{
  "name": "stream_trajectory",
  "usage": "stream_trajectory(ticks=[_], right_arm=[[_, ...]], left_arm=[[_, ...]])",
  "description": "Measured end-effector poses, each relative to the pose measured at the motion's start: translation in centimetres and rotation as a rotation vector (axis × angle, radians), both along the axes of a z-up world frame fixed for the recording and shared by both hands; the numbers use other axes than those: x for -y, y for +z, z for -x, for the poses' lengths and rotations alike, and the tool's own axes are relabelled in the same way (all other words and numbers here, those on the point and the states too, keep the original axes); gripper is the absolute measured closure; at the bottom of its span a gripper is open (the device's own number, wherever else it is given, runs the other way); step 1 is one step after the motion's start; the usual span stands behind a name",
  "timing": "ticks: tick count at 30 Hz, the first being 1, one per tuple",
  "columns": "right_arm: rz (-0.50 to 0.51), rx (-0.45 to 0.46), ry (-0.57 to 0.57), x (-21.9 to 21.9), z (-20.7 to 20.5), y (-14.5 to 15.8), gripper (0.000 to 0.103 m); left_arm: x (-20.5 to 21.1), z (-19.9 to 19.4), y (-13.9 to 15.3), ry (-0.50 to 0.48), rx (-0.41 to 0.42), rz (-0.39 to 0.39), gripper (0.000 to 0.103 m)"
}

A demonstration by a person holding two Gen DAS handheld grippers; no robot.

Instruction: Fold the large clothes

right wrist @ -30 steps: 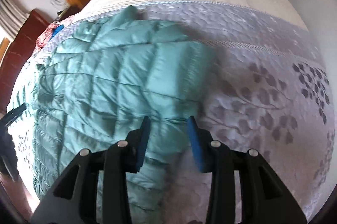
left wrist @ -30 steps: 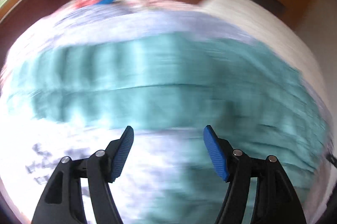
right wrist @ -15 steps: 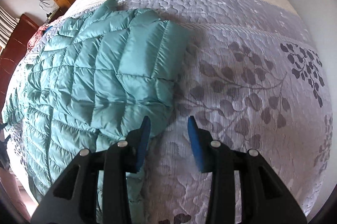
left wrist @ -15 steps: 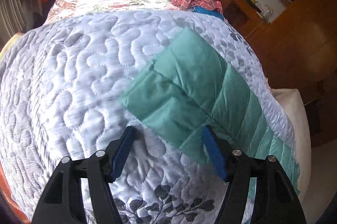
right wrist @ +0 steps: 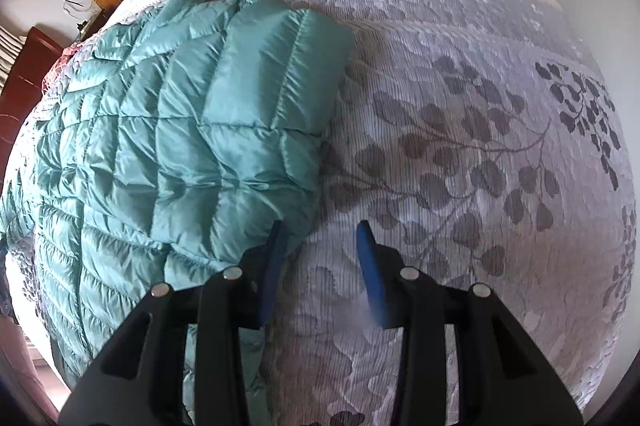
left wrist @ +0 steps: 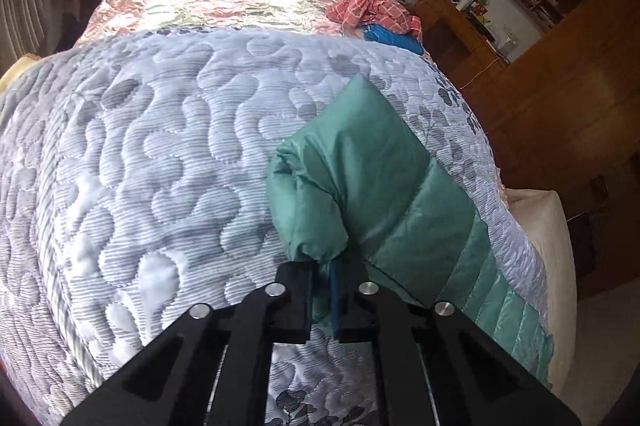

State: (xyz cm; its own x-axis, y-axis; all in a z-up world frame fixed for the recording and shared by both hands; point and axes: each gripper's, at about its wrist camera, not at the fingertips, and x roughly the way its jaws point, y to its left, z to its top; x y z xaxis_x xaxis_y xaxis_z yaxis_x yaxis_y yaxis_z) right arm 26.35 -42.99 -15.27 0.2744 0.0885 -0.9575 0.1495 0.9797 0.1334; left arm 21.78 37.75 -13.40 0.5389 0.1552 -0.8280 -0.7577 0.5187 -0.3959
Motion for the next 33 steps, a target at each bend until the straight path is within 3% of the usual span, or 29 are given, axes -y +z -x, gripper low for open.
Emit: stream_trajectory(ticks=[7, 14, 19, 26, 33], right_arm=[[0.006, 0.018, -0.003, 0.2, 0.3, 0.8, 0.067], [-0.002, 0.035, 0.008, -0.2, 0.3, 1.3, 0.067], [-0.015, 0.041, 0.024, -0.9, 0.3, 1.5, 0.067], [-0.039, 0.057, 0.051, -2.0, -0.1, 1.8, 0.067], [-0.055, 0.042, 0.074, -3.0, -0.7, 0.7, 0.067]], left_arm=[[5.2, -1.1, 4.3, -0.117, 0.11, -0.075, 0.1], [15.3, -4.5, 9.4, -0.389, 0.252, -0.088, 0.1], [25.6, -7.4, 11.0, -0.644, 0.304, -0.074, 0.1], [39.3, -10.3, 8.8, -0.9, 0.286, -0.01, 0.1], [46.2, -12.5, 2.0, -0.999, 0.145, 0.076, 0.1]])
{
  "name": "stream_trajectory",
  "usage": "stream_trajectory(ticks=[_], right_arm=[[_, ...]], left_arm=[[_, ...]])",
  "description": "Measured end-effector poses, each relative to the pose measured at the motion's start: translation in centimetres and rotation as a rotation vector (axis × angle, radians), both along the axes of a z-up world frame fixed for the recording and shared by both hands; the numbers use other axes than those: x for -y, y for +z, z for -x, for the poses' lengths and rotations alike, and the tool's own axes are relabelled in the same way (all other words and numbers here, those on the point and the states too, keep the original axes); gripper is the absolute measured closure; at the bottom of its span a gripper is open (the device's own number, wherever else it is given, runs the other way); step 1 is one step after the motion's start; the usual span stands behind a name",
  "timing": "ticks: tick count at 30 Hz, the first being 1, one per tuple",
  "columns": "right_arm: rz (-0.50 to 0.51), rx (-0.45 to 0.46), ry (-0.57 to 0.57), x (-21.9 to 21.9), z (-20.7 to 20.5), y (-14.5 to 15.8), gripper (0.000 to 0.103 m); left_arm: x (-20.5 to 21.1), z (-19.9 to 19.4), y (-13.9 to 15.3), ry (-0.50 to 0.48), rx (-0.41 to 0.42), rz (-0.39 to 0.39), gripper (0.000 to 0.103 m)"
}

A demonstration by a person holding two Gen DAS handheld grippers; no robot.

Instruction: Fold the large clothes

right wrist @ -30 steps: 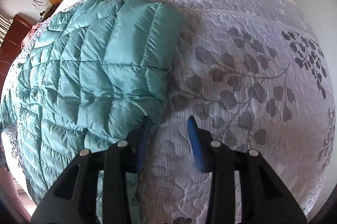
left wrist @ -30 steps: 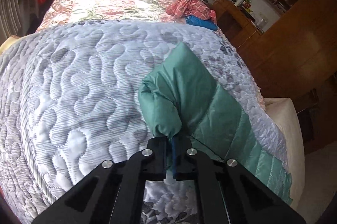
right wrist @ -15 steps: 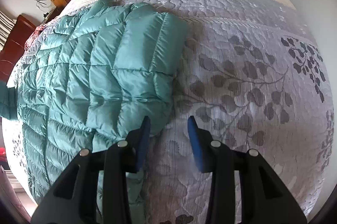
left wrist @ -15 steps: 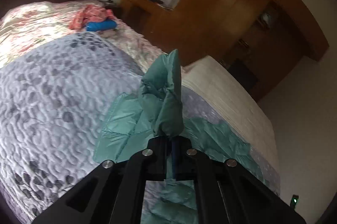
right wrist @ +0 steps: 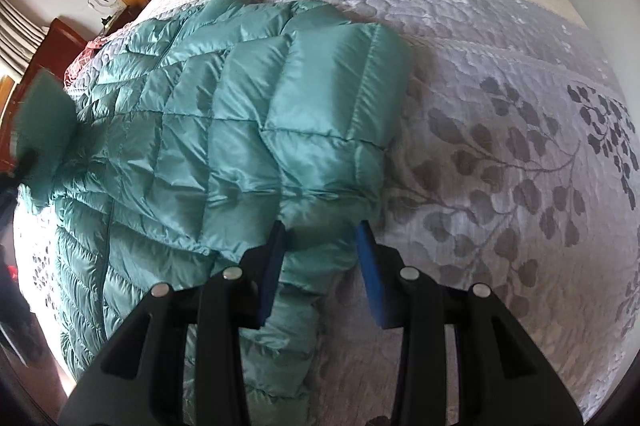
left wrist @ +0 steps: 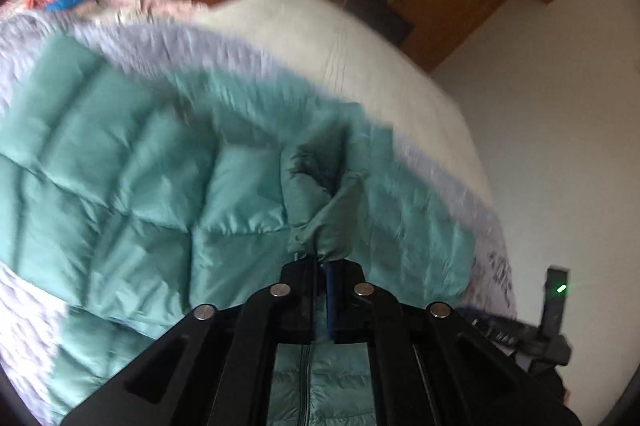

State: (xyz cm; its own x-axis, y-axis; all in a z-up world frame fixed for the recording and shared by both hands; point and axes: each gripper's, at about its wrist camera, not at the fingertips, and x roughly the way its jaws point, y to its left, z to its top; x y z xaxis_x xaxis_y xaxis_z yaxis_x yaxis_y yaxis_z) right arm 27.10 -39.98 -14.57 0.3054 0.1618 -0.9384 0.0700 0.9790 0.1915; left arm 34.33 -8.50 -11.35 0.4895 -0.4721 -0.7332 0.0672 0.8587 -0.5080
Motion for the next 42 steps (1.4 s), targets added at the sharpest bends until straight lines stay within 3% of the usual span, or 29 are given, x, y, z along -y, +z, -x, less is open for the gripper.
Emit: stream_trajectory(ticks=[6, 14, 16, 17, 18, 20, 24, 27, 29, 32, 37, 42], right_arm=[[0.004, -0.024, 0.005, -0.1, -0.6, -1.2, 0.065], [0.001, -0.045, 0.003, -0.3, -1.0, -2.1, 0.064], [0.009, -0.041, 0.001, -0.3, -0.9, -1.7, 0.063], [0.014, -0.037, 0.0, -0.5, -0.8, -1.2, 0.063], [0.017, -0.032, 0.002, -0.6, -0.6, -0.7, 0.062], [0.012, -0.007, 0.015, -1.1, -0.3, 0.5, 0.059], [0.012, 0.035, 0.068, -2.9, -0.2, 2.7, 0.055], [-0.041, 0.036, 0.121, -4.9, -0.8, 3.4, 0.052], [-0.088, 0.019, 0.161, -6.8, -1.6, 3.3, 0.052], [-0.138, 0.005, 0.215, -9.6, -2.6, 3.3, 0.048], [-0.153, -0.035, 0.292, -14.4, -4.5, 2.6, 0.044], [-0.148, -0.084, 0.328, -17.4, -5.8, 1.1, 0.044]], left_arm=[[1.1, -1.5, -5.5, -0.025, -0.162, -0.063, 0.1], [1.4, -1.6, -6.5, -0.055, -0.174, -0.106, 0.097], [2.0, -0.7, -5.3, -0.081, -0.172, -0.121, 0.088], [2.0, -0.2, -4.7, -0.092, -0.171, -0.125, 0.08], [1.9, 0.2, -4.1, -0.097, -0.166, -0.12, 0.065], [1.3, 1.3, -2.7, -0.102, -0.143, -0.116, 0.054], [-1.2, 3.4, 1.0, -0.086, -0.051, -0.116, 0.05], [-4.3, 3.1, 2.0, 0.014, -0.011, -0.239, 0.047], [-6.2, 2.4, 1.4, 0.083, -0.027, -0.302, 0.049], [-8.8, 0.9, -0.9, 0.13, -0.084, -0.317, 0.049], [-9.4, 0.0, -5.0, 0.108, -0.169, -0.287, 0.049], [-9.6, -0.1, -5.9, 0.108, -0.175, -0.286, 0.048]])
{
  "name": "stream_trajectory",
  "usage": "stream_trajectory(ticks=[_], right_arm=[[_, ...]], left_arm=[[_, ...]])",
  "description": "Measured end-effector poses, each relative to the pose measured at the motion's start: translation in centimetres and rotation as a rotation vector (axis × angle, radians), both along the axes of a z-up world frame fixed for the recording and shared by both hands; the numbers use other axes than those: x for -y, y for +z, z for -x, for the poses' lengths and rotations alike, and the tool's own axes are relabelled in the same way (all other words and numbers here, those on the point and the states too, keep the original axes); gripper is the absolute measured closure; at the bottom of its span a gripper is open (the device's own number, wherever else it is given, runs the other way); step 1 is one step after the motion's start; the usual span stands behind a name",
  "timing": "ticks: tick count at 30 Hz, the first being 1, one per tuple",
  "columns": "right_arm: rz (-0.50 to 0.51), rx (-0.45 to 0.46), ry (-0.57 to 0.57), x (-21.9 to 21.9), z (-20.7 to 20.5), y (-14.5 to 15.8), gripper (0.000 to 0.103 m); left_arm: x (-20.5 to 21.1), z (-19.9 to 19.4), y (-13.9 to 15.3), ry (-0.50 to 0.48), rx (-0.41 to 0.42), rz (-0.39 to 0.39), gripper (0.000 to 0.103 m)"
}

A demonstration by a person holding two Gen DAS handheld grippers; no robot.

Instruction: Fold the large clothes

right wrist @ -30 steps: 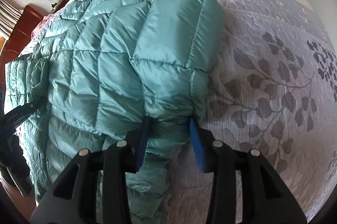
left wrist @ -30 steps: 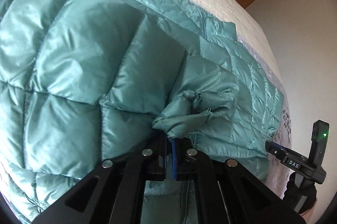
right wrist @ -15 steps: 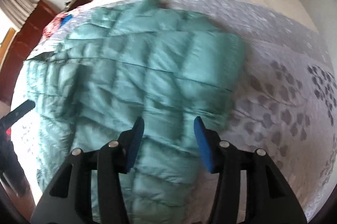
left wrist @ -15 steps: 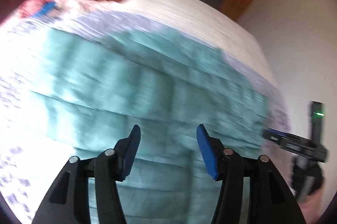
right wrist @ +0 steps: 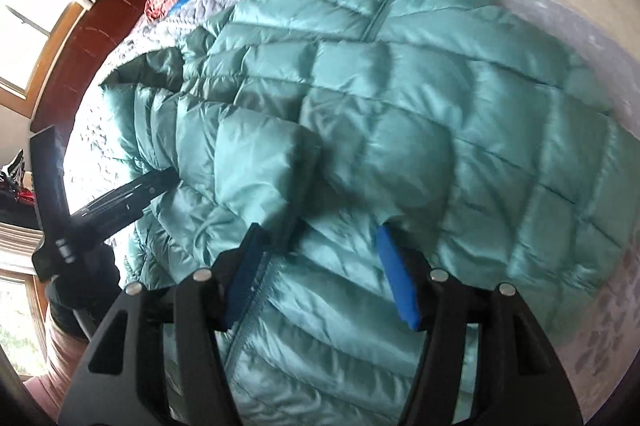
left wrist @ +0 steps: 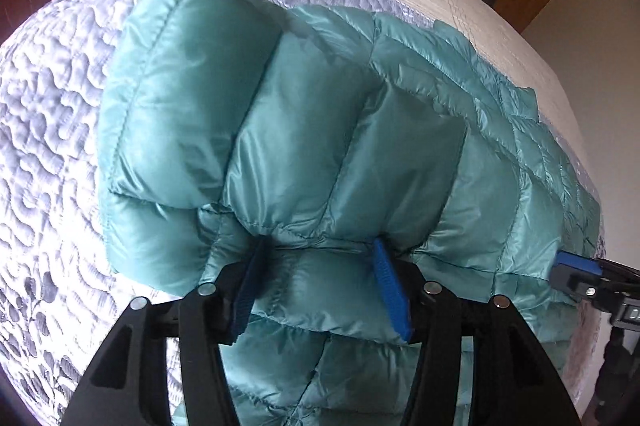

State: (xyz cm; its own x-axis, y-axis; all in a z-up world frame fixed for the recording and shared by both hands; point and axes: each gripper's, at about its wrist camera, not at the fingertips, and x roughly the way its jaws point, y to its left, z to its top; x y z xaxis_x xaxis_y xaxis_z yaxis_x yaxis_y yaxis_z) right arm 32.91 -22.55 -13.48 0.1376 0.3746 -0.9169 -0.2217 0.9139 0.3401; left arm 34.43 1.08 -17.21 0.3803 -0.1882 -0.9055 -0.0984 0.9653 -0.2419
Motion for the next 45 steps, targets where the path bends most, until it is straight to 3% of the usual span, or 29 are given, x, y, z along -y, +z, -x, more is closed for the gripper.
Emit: stream_trajectory(ticks=[3, 5, 7, 10, 17, 20, 27, 36, 42, 45], right_arm=[[0.005, -0.008, 0.014, -1.2, -0.4, -0.7, 0.051], [-0.002, -0.008, 0.03, -1.6, -0.5, -1.1, 0.076], [-0.035, -0.011, 0.041, -1.8, -0.4, -1.2, 0.091], [-0.055, 0.029, 0.026, -0.9, -0.3, 0.1, 0.097], [-0.052, 0.168, -0.101, 6.4, 0.4, 5.6, 0.098], [-0.023, 0.185, -0.17, 10.4, 1.0, 6.3, 0.098], [0.025, 0.134, -0.305, 17.1, 2.5, 3.9, 0.098], [0.042, 0.034, -0.348, 18.0, 2.0, -1.7, 0.098], [0.065, 0.039, -0.34, 17.6, 1.8, -2.1, 0.096], [0.069, 0.082, -0.369, 18.1, 2.5, -0.4, 0.087]], left_arm=[[0.7, 0.0, 0.0, -0.009, -0.001, -0.007, 0.048], [1.1, -0.2, 0.0, -0.017, -0.003, -0.013, 0.048], [1.6, -0.6, 0.2, -0.025, -0.005, -0.02, 0.048], [1.9, -0.5, 1.8, -0.04, 0.015, -0.005, 0.048], [4.0, -0.1, 6.9, -0.1, 0.15, 0.036, 0.048], [5.2, -0.7, 7.3, -0.136, 0.164, 0.029, 0.048], [8.0, -3.2, 4.7, -0.177, 0.106, 0.02, 0.048], [9.6, -4.6, 1.5, -0.212, 0.051, -0.019, 0.048], [9.4, -4.8, 1.0, -0.21, 0.037, -0.02, 0.048], [9.0, -4.5, 2.2, -0.197, 0.043, -0.018, 0.049]])
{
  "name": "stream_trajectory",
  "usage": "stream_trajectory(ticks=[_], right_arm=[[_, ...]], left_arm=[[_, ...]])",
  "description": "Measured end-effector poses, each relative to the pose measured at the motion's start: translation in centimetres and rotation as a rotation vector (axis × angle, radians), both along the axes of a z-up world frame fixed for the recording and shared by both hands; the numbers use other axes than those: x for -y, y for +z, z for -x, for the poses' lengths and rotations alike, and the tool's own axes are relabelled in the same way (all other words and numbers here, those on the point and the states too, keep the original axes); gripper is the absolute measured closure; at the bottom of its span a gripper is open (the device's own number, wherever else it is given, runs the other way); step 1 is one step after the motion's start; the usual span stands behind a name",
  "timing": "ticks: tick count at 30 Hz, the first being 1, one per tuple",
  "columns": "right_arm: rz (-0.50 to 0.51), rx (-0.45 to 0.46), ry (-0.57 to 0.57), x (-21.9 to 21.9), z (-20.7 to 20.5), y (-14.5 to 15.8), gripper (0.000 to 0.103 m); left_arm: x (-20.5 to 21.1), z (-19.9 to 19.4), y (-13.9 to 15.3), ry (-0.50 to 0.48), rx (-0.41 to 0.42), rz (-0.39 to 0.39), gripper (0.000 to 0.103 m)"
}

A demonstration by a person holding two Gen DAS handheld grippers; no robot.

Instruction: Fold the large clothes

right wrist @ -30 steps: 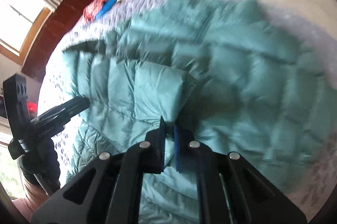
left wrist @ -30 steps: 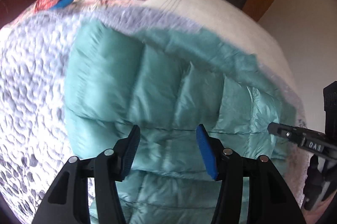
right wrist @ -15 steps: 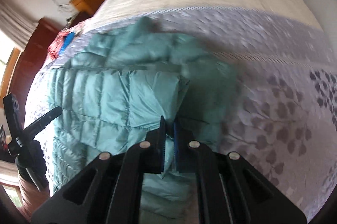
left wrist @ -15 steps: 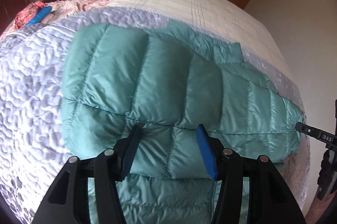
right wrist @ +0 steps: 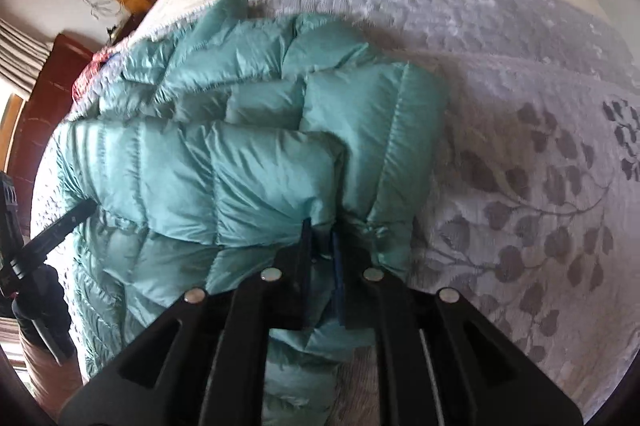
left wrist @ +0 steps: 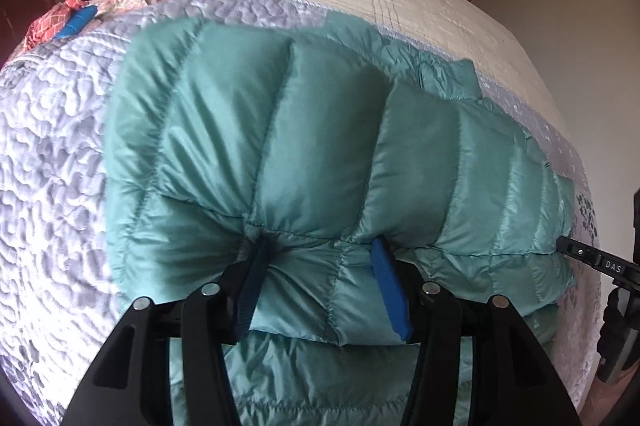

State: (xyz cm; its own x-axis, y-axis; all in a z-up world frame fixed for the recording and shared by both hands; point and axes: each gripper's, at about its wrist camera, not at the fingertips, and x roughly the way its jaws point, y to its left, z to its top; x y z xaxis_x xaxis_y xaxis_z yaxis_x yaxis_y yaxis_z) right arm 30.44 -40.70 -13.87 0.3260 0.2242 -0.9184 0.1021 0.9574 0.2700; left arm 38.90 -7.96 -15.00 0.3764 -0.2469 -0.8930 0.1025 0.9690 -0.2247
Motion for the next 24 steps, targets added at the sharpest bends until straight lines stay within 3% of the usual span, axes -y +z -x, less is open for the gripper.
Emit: stream_trajectory(ticks=[6, 12, 20, 24], right_arm=[[-0.002, 0.112, 0.051, -0.9, 0.1, 4.0, 0.086], [-0.054, 0.066, 0.075, -2.3, -2.5, 1.7, 0.086], [-0.126, -0.007, 0.038, -1.8, -4.9, -2.5, 0.092], [-0.12, 0.042, 0.034, -1.5, -3.9, -0.7, 0.087]], left_arm=[[0.1, -0.4, 2.8, -0.004, 0.076, -0.002, 0.047], [1.3, -2.8, 1.0, -0.02, 0.055, -0.035, 0.047], [0.6, -4.2, -1.7, -0.007, 0.018, -0.003, 0.044], [0.6, -3.8, -0.8, 0.002, 0.012, -0.025, 0.046]])
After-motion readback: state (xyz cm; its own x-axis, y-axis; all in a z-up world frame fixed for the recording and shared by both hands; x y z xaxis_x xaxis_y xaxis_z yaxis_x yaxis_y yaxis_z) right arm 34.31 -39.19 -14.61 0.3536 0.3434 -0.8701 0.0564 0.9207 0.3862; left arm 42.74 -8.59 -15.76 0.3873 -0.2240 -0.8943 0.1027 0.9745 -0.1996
